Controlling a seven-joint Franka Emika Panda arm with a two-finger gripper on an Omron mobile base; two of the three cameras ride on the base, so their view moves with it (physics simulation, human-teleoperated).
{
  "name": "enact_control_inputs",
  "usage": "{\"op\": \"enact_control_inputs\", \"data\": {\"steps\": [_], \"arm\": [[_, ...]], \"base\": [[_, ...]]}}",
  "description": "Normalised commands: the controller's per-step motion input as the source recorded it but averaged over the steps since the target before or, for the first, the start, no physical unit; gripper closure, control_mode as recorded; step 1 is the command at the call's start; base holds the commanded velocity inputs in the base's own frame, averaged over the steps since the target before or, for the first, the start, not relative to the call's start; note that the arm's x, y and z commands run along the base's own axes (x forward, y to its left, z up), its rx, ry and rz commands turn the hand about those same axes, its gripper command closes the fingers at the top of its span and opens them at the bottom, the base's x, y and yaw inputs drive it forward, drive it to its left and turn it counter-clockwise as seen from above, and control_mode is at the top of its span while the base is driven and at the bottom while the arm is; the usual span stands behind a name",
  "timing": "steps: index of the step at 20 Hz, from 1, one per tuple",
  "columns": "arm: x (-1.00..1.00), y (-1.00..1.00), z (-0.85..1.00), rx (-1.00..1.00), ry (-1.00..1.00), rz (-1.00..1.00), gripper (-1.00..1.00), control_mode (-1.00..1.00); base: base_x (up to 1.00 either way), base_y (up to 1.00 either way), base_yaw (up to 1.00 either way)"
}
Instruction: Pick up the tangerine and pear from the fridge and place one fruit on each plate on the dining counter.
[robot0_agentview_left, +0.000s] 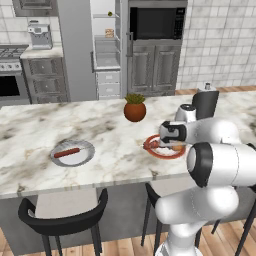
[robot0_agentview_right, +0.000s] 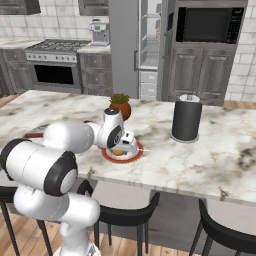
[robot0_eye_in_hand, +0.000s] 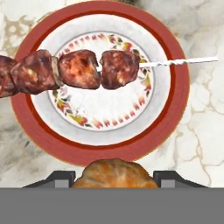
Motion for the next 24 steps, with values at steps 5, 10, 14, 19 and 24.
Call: {"op": "enact_control_inputs", "data": {"steps": [5, 10, 14, 19, 24], "arm": [[0.21, 0.0, -0.15, 0.0, 0.04, 0.0, 1.0, -1.0], [0.09, 0.0, -0.29, 0.0, 0.0, 0.0, 1.0, -1.0], [0.1, 0.0, -0.31, 0.0, 0.0, 0.0, 1.0, -1.0], [0.15, 0.0, -0.13, 0.0, 0.0, 0.0, 1.0, -1.0], [0.17, -0.01, -0.08, 0.0, -0.01, 0.0, 1.0, -1.0]], "base": [[0.0, 0.0, 0.0], [0.0, 0.0, 0.0], [0.0, 0.0, 0.0], [0.0, 0.0, 0.0], [0.0, 0.0, 0.0]]}}
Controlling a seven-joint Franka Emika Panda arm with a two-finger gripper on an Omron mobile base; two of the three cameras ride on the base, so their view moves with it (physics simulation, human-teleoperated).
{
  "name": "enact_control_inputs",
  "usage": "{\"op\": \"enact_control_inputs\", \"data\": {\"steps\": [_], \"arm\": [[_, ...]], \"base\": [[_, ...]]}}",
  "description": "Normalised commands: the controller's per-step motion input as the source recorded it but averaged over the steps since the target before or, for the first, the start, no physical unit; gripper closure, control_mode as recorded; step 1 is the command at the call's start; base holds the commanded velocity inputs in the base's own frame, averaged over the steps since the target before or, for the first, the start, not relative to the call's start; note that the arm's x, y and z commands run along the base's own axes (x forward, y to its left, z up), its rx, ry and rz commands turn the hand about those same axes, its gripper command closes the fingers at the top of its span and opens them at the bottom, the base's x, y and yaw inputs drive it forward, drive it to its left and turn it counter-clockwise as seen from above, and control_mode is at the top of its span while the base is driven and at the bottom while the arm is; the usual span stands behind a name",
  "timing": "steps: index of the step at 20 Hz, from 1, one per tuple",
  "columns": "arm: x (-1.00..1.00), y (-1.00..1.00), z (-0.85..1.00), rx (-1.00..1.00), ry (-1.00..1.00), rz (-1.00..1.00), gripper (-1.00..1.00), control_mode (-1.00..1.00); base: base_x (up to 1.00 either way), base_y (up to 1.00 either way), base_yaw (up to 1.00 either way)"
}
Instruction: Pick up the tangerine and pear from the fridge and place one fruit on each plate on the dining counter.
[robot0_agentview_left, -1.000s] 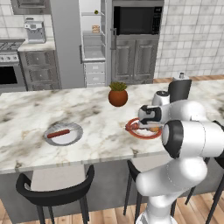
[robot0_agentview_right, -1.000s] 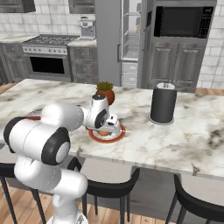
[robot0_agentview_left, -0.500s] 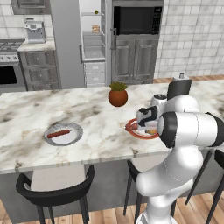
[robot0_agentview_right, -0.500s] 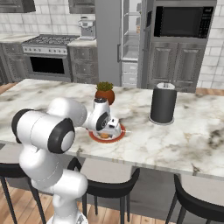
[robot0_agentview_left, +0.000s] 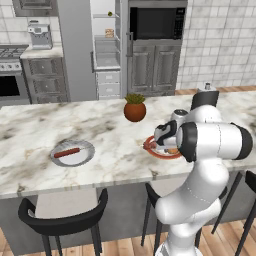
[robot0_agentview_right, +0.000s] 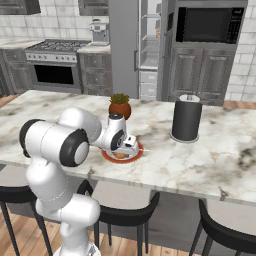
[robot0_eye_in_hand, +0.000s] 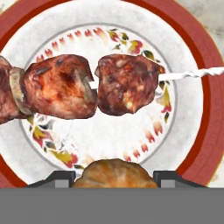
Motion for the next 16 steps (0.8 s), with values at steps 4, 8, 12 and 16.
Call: {"op": "enact_control_inputs", "data": {"steps": [4, 8, 12, 16], "arm": [[0.03, 0.0, -0.04, 0.0, 0.0, 0.0, -1.0, -1.0], [0.02, 0.0, -0.03, 0.0, 0.0, 0.0, -1.0, -1.0], [0.0, 0.0, 0.0, 0.0, 0.0, 0.0, -1.0, -1.0], [0.0, 0.0, 0.0, 0.0, 0.0, 0.0, -1.0, -1.0]], "base": [[0.0, 0.0, 0.0], [0.0, 0.0, 0.0], [0.0, 0.0, 0.0], [0.0, 0.0, 0.0]]}}
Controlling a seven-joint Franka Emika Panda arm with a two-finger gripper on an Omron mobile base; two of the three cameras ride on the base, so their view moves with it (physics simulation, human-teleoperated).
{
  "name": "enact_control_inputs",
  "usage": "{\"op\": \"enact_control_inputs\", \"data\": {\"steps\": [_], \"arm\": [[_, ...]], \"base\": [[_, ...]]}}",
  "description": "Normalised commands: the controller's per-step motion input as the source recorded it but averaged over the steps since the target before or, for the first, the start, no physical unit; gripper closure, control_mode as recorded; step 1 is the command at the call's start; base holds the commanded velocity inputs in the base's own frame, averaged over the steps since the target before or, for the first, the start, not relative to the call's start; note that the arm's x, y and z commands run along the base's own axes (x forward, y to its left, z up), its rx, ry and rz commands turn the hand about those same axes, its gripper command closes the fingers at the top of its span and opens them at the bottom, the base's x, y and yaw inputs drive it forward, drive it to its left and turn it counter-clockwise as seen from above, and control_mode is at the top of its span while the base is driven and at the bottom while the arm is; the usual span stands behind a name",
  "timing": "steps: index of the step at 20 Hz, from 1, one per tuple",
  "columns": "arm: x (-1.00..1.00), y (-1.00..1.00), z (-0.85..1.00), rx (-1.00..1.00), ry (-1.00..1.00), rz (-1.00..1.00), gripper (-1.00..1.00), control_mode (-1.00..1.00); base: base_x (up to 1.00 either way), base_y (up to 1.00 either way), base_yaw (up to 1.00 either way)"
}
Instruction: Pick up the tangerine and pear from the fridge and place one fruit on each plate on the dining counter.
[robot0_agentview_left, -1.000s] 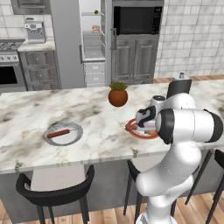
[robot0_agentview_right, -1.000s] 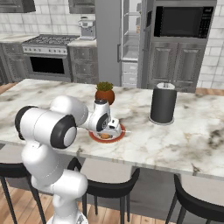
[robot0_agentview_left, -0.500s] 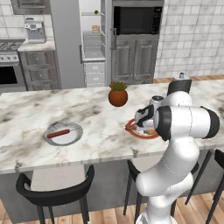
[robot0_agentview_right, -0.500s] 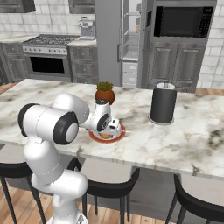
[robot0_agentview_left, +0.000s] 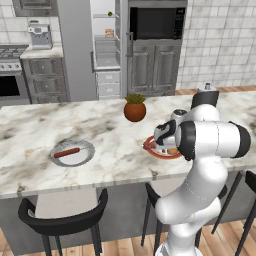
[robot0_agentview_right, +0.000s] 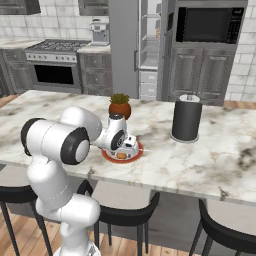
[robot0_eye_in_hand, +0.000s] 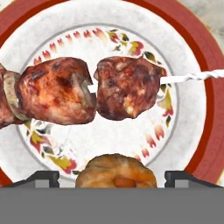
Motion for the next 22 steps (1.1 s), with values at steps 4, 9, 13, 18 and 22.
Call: {"op": "enact_control_inputs", "data": {"steps": [4, 9, 13, 18, 22], "arm": [[-0.06, 0.0, 0.08, 0.0, 0.0, 0.0, -1.0, -1.0], [-0.38, 0.0, 0.49, 0.0, -0.04, 0.0, -1.0, -1.0], [-0.71, 0.0, 0.65, 0.0, -0.07, 0.0, -1.0, -1.0], [-0.9, 0.03, 0.82, 0.0, -0.1, 0.0, -1.0, -1.0], [-0.99, 0.41, 0.95, 0.0, -0.19, 0.07, -1.0, -1.0]], "base": [[0.0, 0.0, 0.0], [0.0, 0.0, 0.0], [0.0, 0.0, 0.0], [0.0, 0.0, 0.0], [0.0, 0.0, 0.0]]}}
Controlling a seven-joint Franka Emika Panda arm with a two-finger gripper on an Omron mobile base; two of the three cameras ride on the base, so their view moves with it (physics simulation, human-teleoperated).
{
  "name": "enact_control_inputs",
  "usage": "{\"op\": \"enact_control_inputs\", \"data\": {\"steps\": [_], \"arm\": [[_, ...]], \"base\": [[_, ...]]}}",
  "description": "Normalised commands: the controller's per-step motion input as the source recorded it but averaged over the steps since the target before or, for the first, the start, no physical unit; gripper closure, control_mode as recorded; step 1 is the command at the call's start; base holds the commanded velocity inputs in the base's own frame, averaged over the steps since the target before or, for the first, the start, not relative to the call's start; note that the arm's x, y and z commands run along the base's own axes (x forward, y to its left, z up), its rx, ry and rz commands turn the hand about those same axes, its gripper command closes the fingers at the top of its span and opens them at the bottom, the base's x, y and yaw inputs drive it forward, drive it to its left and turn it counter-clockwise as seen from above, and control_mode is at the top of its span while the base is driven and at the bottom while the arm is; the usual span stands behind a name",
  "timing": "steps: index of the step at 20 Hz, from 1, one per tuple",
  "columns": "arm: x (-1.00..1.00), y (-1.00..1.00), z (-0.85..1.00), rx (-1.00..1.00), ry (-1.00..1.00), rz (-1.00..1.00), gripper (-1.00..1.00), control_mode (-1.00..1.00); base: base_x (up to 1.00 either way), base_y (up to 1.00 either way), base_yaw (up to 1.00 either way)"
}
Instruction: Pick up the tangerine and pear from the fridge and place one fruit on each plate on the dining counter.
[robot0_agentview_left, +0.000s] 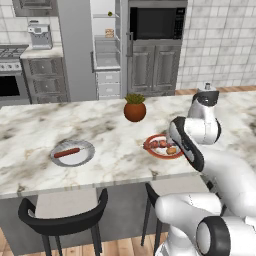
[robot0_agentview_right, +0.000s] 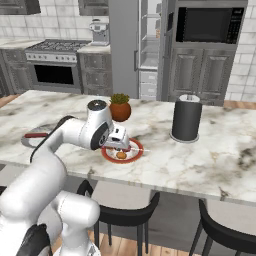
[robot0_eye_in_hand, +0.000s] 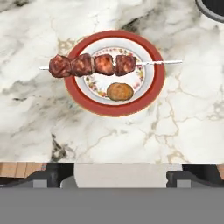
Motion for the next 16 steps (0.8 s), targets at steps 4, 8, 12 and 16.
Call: {"op": "enact_control_inputs", "data": {"steps": [4, 8, 12, 16], "arm": [[-0.99, 0.46, 1.0, -0.04, -0.17, 0.13, -1.0, -1.0], [-0.93, 0.25, 1.0, -0.06, -0.03, 0.12, -1.0, -1.0], [-0.87, 0.19, 0.79, -0.08, 0.03, 0.07, -1.0, -1.0], [-0.84, 0.03, 0.54, -0.09, 0.22, 0.0, -1.0, -1.0]], "base": [[0.0, 0.0, 0.0], [0.0, 0.0, 0.0], [0.0, 0.0, 0.0], [0.0, 0.0, 0.0]]}}
